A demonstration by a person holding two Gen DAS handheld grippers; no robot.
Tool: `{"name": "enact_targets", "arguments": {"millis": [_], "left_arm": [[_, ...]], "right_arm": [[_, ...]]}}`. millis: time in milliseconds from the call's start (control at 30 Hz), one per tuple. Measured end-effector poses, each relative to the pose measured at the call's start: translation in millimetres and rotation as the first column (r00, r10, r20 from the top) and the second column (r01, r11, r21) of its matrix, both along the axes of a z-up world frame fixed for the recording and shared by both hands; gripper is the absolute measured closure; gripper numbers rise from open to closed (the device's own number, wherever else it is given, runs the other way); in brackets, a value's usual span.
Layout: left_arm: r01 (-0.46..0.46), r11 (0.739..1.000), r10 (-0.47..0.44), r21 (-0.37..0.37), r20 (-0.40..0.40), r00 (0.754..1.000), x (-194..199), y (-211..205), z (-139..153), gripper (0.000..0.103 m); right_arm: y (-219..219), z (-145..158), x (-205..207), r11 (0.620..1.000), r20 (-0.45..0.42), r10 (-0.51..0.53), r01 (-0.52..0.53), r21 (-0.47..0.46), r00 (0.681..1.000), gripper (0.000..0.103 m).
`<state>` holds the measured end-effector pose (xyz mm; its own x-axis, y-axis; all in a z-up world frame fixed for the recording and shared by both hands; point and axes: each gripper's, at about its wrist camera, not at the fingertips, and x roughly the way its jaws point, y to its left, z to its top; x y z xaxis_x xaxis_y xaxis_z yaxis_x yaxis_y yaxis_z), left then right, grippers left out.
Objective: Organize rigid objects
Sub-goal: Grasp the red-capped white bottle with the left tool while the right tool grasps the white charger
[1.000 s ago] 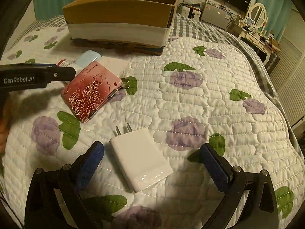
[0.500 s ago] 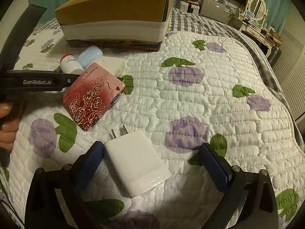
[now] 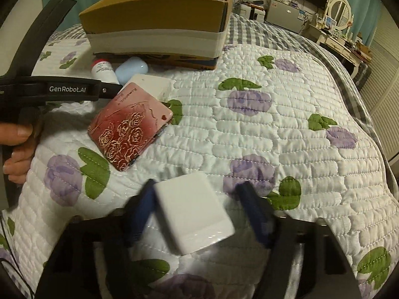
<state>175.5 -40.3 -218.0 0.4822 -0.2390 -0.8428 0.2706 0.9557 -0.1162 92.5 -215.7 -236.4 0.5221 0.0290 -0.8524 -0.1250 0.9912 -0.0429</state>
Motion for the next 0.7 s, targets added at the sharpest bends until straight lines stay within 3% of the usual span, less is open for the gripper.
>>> {"name": "enact_targets", "arguments": {"millis": [233, 333, 400, 533, 633, 700], "left_arm": [[-0.048, 0.999, 0.048, 0.015, 0.017, 0.999, -26, 19, 16, 0.064], [-0.077, 0.997, 0.077, 0.005, 0.048, 0.996, -35, 22, 35, 0.061], [-0.091, 0.996, 0.091, -0.011, 0.062, 0.994, -30, 17, 43, 0.048], [-0.164, 0.986, 0.163, 0.021, 0.024, 0.986, -4, 1, 31, 0.048], [-0.241, 0.969, 0.243, 0.047, -0.042, 0.969, 16, 2, 2, 0.048], [-0.264, 0.965, 0.264, 0.013, -0.083, 0.961, 20, 10, -11, 0.059]], "right_arm": [[-8, 8, -5, 0.998, 0.003, -0.032, 0.031, 0.051, 0.999, 0.057], [-10, 12, -8, 0.997, 0.009, -0.046, 0.045, 0.065, 0.999, 0.059], [-10, 12, -8, 0.997, 0.012, -0.051, 0.05, 0.066, 0.999, 0.06], [-10, 14, -8, 0.997, 0.016, -0.053, 0.052, 0.064, 0.998, 0.06], [-11, 16, -8, 0.996, 0.021, -0.058, 0.057, 0.065, 0.998, 0.061], [-13, 19, -8, 0.996, 0.028, -0.063, 0.061, 0.063, 0.998, 0.061]]}}
